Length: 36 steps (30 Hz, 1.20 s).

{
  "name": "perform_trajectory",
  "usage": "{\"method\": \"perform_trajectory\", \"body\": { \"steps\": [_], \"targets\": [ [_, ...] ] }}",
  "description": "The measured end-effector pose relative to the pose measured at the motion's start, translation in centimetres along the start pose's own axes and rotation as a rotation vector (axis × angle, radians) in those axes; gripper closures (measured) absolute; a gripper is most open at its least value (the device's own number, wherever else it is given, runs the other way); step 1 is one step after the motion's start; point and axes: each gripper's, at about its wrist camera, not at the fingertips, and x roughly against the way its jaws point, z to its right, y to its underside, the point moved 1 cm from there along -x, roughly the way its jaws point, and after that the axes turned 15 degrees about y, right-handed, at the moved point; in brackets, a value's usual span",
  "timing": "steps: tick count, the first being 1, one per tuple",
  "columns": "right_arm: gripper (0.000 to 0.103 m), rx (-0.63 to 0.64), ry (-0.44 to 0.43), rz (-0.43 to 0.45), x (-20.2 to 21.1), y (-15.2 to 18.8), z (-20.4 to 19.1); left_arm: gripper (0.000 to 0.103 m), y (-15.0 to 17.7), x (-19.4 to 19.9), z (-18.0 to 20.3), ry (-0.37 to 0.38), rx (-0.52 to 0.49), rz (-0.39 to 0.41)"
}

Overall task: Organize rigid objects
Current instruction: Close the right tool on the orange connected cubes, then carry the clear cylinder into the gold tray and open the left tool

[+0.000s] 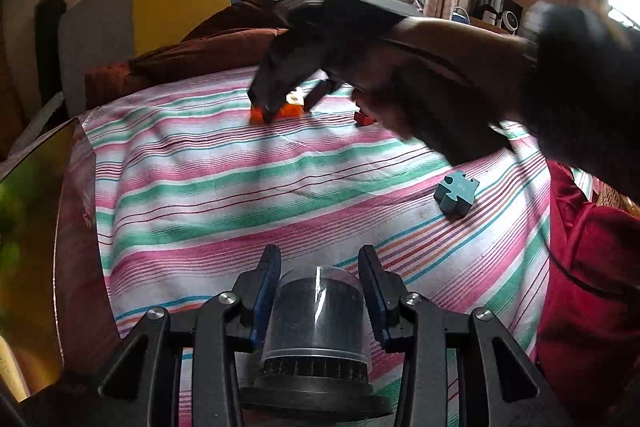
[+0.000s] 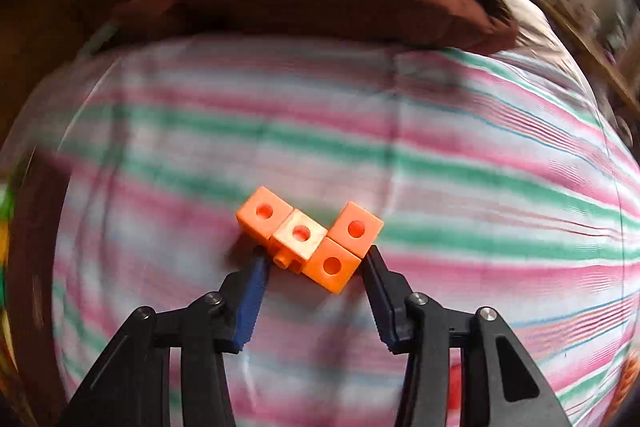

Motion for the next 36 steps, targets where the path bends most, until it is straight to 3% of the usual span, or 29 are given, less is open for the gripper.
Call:
{"method": "perform_trajectory", "body": {
  "steps": [5, 9, 11, 17, 18, 19, 23, 27, 36],
  "targets": [
    [0.055, 0.058, -0.028, -0.010, 2.6, 5.3, -1.0, 0.062, 0.4, 0.7, 0.0, -0.014, -0.002, 0.003],
    [0.055, -0.033, -0.036, 0.092, 3.1, 8.2, -0.2, 0.063, 0.7, 1.2, 0.3, -0.026, -0.001, -0.002],
    [0.055, -0.036, -0.003, 0.110, 3.1, 8.0, -0.8, 0.063, 0.4, 1.7, 0.4, -0.033, 0.008, 0.002],
    [0.055, -0.036, -0.017, 0.127, 3.4, 8.6, -0.9, 0.064, -0.9, 5.3, 1.5, -0.059, -0.042, 0.074],
    [0.055, -0.027, -0.024, 0.124, 2.8, 8.2, -0.6, 0.078, -1.4, 5.7, 1.4, -0.064, -0.046, 0.080],
    [0.055, -0.017, -0.034, 0.122, 2.8, 8.1, -0.5, 0.102, -1.7, 6.0, 1.3, -0.071, -0.050, 0.080],
    [0.055, -0.013, -0.101, 0.100, 2.5, 8.0, 0.1, 0.101, -3.1, 7.8, 0.6, -0.068, -0.014, 0.105],
    [0.055, -0.017, -0.089, 0.107, 2.5, 8.0, -0.1, 0.103, -3.3, 7.6, 0.7, -0.060, -0.028, 0.099],
    [0.055, -0.022, -0.107, 0.096, 2.5, 8.1, 0.0, 0.103, -3.6, 5.4, -0.4, 0.035, 0.024, 0.046]
  ]
}}
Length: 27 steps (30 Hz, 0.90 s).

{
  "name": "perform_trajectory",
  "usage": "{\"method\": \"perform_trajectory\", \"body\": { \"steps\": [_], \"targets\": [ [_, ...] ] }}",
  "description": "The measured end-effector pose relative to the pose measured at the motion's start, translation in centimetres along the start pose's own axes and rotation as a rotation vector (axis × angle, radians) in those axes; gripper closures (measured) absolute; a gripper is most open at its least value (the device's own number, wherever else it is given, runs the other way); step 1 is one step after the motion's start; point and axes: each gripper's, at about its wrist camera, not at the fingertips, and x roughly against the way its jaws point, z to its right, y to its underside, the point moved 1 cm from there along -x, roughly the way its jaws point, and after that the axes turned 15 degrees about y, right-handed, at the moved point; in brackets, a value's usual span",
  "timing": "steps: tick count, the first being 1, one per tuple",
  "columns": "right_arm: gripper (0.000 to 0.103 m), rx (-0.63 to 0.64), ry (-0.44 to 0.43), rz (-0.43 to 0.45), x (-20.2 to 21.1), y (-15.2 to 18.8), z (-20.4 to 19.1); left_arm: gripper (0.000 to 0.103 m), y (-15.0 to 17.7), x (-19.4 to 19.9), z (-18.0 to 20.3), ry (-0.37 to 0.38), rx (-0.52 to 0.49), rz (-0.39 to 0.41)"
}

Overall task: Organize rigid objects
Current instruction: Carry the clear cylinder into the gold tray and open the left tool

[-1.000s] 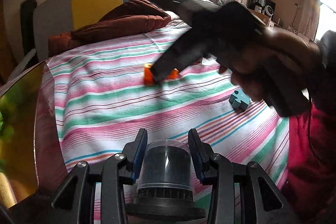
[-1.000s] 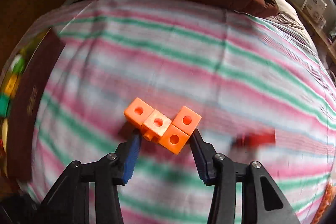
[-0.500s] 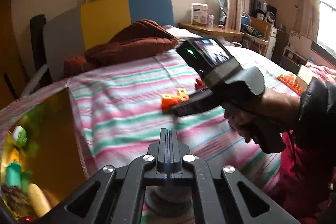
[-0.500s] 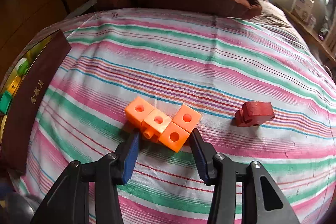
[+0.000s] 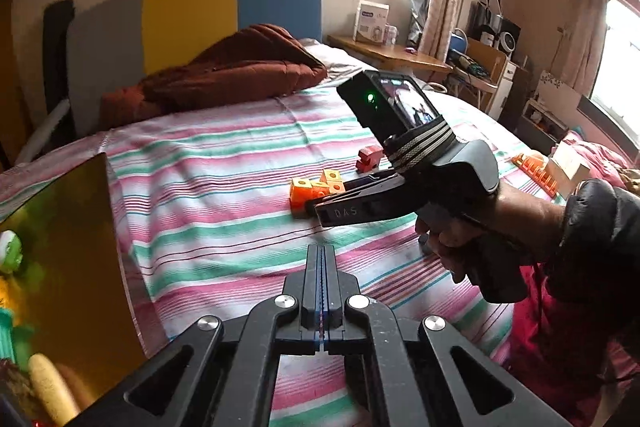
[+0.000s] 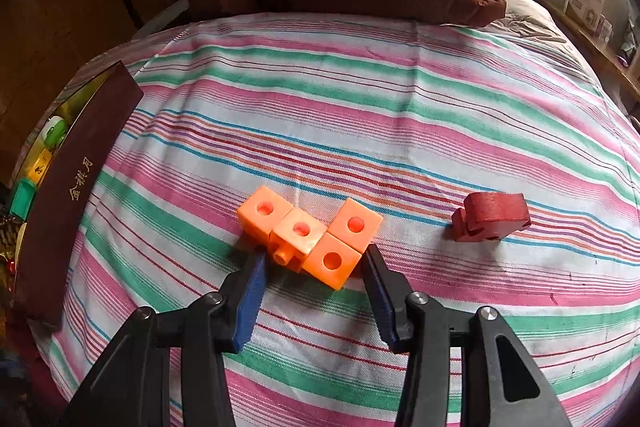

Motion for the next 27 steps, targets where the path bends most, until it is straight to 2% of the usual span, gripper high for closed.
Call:
{"method": "perform_trajectory", "body": {
  "steps": [2, 3, 5, 6, 7, 8, 9, 10, 12, 14, 17, 21, 23, 24, 25, 27],
  "targets": [
    [0.055, 0.002, -0.007, -0.004, -0.1, 0.0, 0.0, 0.103, -0.2, -0.4, -0.3, 0.021, 0.018, -0.022],
    [0.055, 0.002, -0.011, -0.006, -0.1, -0.1, 0.0, 0.103, -0.2, -0.5, -0.4, 0.063, 0.029, -0.040],
    [0.055, -0.002, -0.019, -0.012, -0.2, -0.1, 0.1, 0.101, -0.2, 0.0, 0.0, 0.111, -0.012, -0.041],
    [0.055, -0.004, -0.022, -0.013, -0.2, -0.2, 0.1, 0.093, -0.1, 0.2, 0.6, 0.139, -0.067, -0.059],
    [0.055, -0.004, -0.023, -0.014, -0.2, -0.2, 0.1, 0.071, 0.1, 0.4, 1.1, 0.155, -0.118, -0.085],
    [0.055, -0.005, -0.025, -0.015, -0.3, -0.2, 0.1, 0.057, 0.4, 0.5, 1.6, 0.161, -0.170, -0.110],
    [0.055, -0.005, -0.025, -0.016, -0.3, -0.2, 0.1, 0.032, 0.7, 0.7, 2.0, 0.179, -0.212, -0.132],
    [0.055, -0.005, -0.025, -0.016, -0.3, -0.2, 0.1, 0.027, 0.9, 0.9, 2.4, 0.205, -0.242, -0.149],
    [0.055, -0.005, -0.024, -0.016, -0.3, -0.2, 0.0, 0.027, 1.3, 1.3, 3.7, 0.237, -0.336, -0.187],
    [0.055, -0.006, -0.024, -0.016, -0.3, -0.2, 0.0, 0.021, 1.6, 1.2, 4.8, 0.259, -0.427, -0.222],
    [0.055, -0.006, -0.026, -0.016, -0.3, -0.2, 0.1, 0.020, 2.5, 0.1, 6.7, 0.276, -0.579, -0.306],
    [0.055, -0.009, -0.031, -0.019, -0.3, -0.3, 0.2, 0.020, 3.9, -2.1, 8.2, 0.245, -0.761, -0.381],
    [0.055, -0.007, -0.032, -0.019, -0.3, -0.3, 0.2, 0.031, 4.5, -3.8, 8.0, 0.245, -0.777, -0.440],
    [0.055, -0.007, -0.033, -0.019, -0.3, -0.3, 0.2, 0.058, 4.8, -4.7, 7.8, 0.246, -0.759, -0.487],
    [0.055, -0.007, -0.033, -0.019, -0.3, -0.3, 0.2, 0.060, 4.9, -5.2, 7.6, 0.232, -0.749, -0.500],
    [0.055, 0.002, -0.029, -0.016, -0.3, -0.3, 0.1, 0.060, 4.7, -5.0, 6.9, 0.244, -0.676, -0.453]
  ]
}}
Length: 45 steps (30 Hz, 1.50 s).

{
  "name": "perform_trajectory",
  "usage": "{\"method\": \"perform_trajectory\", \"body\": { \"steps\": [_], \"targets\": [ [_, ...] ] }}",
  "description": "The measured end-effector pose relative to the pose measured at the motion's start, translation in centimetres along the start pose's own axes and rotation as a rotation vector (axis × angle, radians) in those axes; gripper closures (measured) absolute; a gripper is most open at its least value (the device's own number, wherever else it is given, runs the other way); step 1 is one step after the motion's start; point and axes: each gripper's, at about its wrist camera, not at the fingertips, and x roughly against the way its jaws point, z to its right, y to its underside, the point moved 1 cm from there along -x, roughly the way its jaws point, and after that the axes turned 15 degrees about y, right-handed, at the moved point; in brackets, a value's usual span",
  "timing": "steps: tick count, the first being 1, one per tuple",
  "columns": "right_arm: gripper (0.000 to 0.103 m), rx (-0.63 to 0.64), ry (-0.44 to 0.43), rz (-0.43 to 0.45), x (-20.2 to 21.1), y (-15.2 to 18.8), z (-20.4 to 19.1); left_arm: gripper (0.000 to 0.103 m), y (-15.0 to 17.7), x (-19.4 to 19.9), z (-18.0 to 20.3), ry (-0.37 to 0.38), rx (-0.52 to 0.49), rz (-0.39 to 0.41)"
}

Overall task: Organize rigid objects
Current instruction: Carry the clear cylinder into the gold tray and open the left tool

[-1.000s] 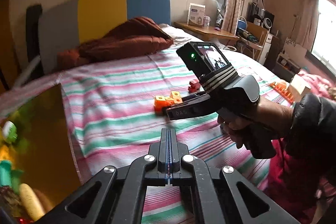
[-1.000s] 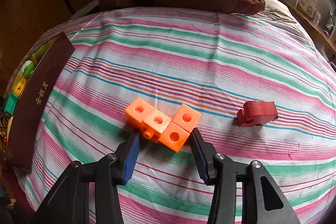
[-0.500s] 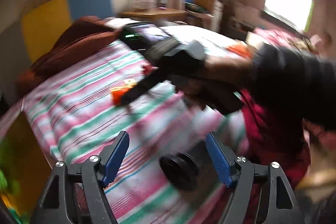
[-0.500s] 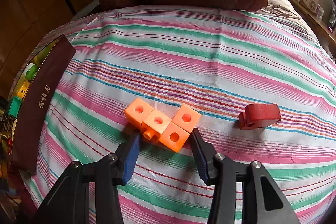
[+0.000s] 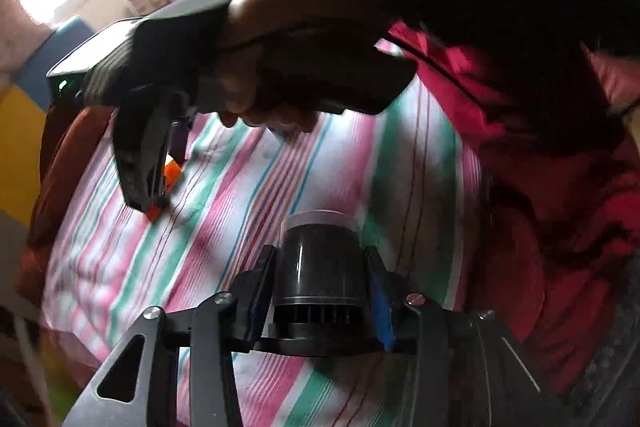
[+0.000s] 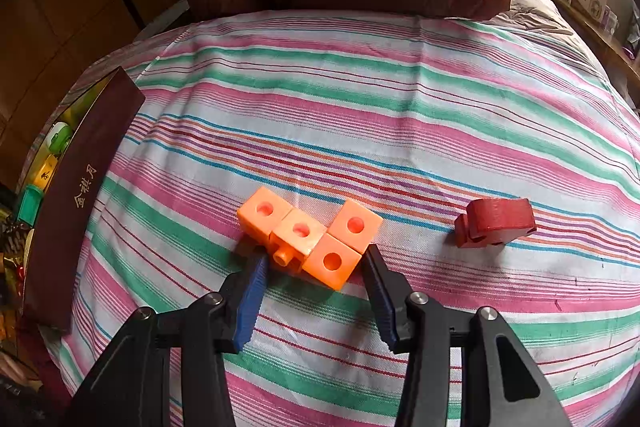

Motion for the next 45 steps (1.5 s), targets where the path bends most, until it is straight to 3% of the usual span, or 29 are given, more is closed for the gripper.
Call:
{"method": "perform_trajectory", "body": {
  "steps": [5, 8, 12, 16, 20, 24, 33, 39, 42, 45],
  "targets": [
    [0.055, 0.019, 0.020, 0.011, 0.0, -0.1, -0.4, 0.060, 2.2, 3.7, -3.1, 0.055, 0.345, 0.223],
    [0.055, 0.025, 0.026, 0.016, -0.1, -0.2, -0.4, 0.060, 4.0, 6.7, -4.1, 0.049, 0.506, 0.353],
    [0.055, 0.033, 0.038, 0.027, -0.2, -0.1, -0.7, 0.060, 7.2, 11.4, -4.7, -0.025, 0.655, 0.497],
    [0.055, 0.036, 0.045, 0.032, -0.1, 0.0, -0.7, 0.060, 11.0, 15.7, -6.0, -0.141, 0.791, 0.576],
    [0.055, 0.033, 0.043, 0.032, -0.1, 0.0, -0.6, 0.060, 17.2, 19.2, -9.7, -0.334, 1.009, 0.569],
    [0.055, 0.032, 0.043, 0.033, -0.1, 0.0, -0.5, 0.060, 22.6, 21.0, -13.4, -0.393, 1.201, 0.584],
    [0.055, 0.031, 0.043, 0.034, -0.1, 0.0, -0.6, 0.059, 26.1, 19.8, -20.6, -0.440, 1.345, 0.544],
    [0.055, 0.032, 0.043, 0.034, -0.1, 0.0, -0.6, 0.059, 28.5, 17.6, -23.6, -0.502, 1.435, 0.431],
    [0.055, 0.031, 0.044, 0.034, -0.1, 0.0, -0.5, 0.041, 29.1, 17.7, -23.7, -0.520, 1.454, 0.422],
    [0.055, 0.030, 0.044, 0.034, -0.1, 0.0, -0.6, 0.037, 29.4, 18.3, -22.9, -0.547, 1.447, 0.446]
  ]
}}
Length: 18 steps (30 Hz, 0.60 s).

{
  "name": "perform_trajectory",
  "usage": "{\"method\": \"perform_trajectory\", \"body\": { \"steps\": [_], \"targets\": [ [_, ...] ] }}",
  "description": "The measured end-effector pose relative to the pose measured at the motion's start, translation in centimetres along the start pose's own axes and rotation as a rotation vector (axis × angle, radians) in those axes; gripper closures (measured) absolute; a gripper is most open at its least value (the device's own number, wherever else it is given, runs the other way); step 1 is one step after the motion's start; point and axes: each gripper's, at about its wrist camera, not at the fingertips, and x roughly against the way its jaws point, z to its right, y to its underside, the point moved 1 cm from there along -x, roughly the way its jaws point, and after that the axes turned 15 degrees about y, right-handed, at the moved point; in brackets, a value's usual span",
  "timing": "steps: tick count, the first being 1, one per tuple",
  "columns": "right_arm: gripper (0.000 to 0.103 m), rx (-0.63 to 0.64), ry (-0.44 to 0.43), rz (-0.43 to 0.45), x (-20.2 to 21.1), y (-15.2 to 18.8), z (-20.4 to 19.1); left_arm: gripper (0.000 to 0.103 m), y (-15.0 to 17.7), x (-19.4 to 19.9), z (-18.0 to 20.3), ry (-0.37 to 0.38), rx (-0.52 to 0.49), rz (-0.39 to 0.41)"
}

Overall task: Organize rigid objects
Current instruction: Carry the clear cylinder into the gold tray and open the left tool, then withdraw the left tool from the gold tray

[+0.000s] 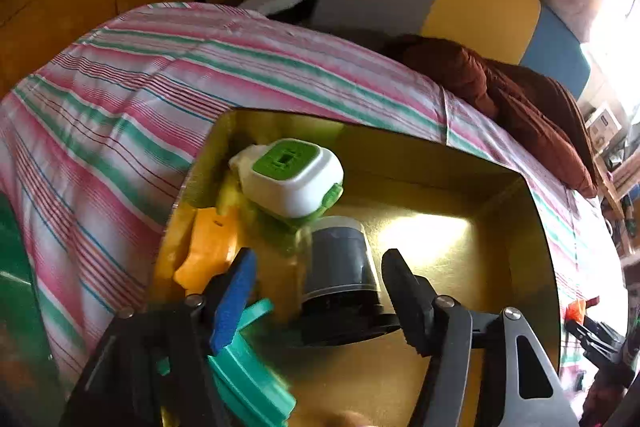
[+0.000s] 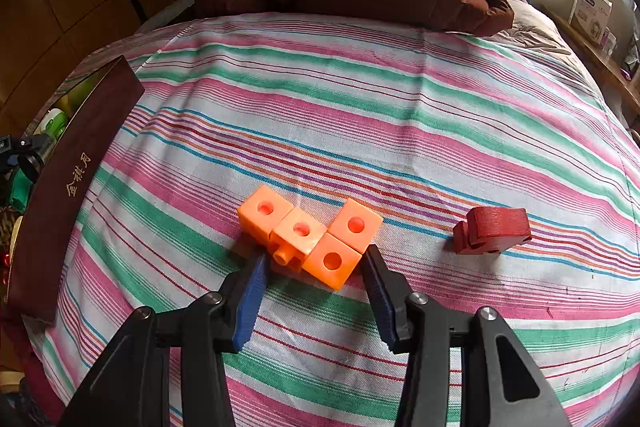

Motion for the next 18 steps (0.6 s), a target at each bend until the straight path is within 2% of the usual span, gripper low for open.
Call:
{"method": "perform_trajectory", "body": {
  "steps": [6, 12, 18],
  "targets": [
    [0.055, 0.003, 0.003, 0.002, 0.0, 0.0, 0.0, 0.037, 1.1, 3.2, 1.0, -0.011, -0.056, 0.083],
    [0.055, 0.004, 0.012, 0.006, 0.0, 0.0, 0.0, 0.034, 4.3, 7.7, 3.0, -0.070, -0.130, 0.191],
    [0.055, 0.001, 0.018, 0.009, 0.1, 0.0, -0.2, 0.030, 7.2, 11.1, 4.7, -0.135, -0.199, 0.262]
  ]
}}
